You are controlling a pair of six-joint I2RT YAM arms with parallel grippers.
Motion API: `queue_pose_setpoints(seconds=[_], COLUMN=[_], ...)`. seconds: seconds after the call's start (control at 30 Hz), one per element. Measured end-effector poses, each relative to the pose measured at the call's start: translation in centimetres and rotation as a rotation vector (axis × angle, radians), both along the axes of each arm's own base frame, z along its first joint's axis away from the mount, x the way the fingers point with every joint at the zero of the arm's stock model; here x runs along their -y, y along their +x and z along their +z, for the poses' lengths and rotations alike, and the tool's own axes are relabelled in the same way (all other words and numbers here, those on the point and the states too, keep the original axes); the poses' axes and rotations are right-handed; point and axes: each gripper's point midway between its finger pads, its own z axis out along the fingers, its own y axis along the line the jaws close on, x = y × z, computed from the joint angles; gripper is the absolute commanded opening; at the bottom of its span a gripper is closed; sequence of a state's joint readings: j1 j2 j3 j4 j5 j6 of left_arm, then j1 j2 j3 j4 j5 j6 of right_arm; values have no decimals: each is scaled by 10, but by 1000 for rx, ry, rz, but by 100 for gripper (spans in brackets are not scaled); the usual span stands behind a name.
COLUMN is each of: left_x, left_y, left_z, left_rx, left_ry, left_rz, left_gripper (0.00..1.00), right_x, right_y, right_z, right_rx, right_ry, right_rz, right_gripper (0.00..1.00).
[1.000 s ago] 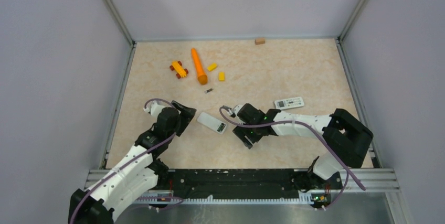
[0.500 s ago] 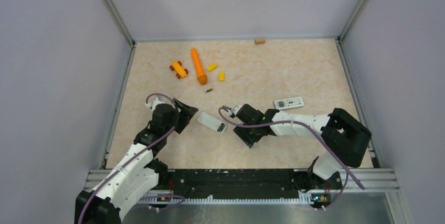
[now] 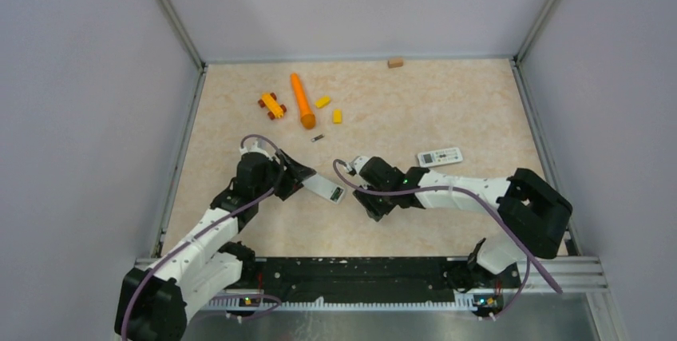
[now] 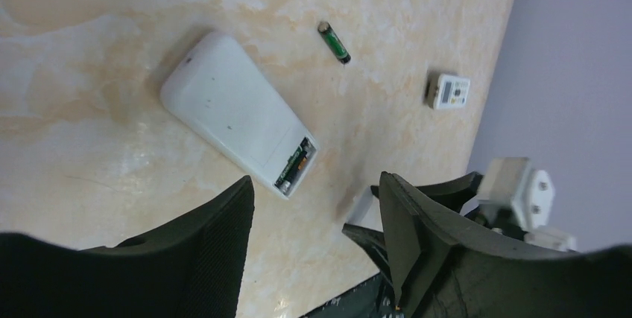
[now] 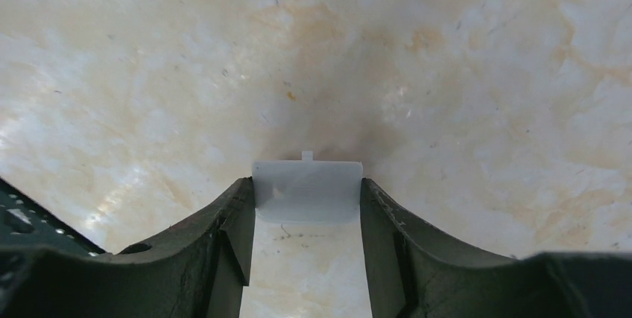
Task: Load the batteries into the remote control
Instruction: Pick up the battery cover at the center of the board.
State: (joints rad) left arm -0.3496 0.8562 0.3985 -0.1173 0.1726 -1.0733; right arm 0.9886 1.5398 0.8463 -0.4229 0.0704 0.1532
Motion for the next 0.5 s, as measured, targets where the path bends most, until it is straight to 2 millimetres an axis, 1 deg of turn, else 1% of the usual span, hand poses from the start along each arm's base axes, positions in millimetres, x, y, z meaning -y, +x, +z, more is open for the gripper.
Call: queue_pose_setpoints(seconds=[0.07, 0.23, 0.3, 0.5], left_x=[9, 36, 46, 74], left_y=[-2, -6, -8, -21], left_z=[-1, -1, 0, 7], left_rx=[-5, -35, -40, -31], left_ry=[-18, -86, -116, -175], left_rz=[-57, -208, -260, -398], left_gripper=[66, 65, 66, 65], right_x=[-9, -40, -49, -66], right_y=[4, 16, 18, 14], right_z=[12, 54, 62, 71], right_rx=[39, 148, 171, 188], right_ry=[69, 265, 307, 359], right_rz=[8, 48, 67, 126], right_gripper=[43, 43, 43, 43])
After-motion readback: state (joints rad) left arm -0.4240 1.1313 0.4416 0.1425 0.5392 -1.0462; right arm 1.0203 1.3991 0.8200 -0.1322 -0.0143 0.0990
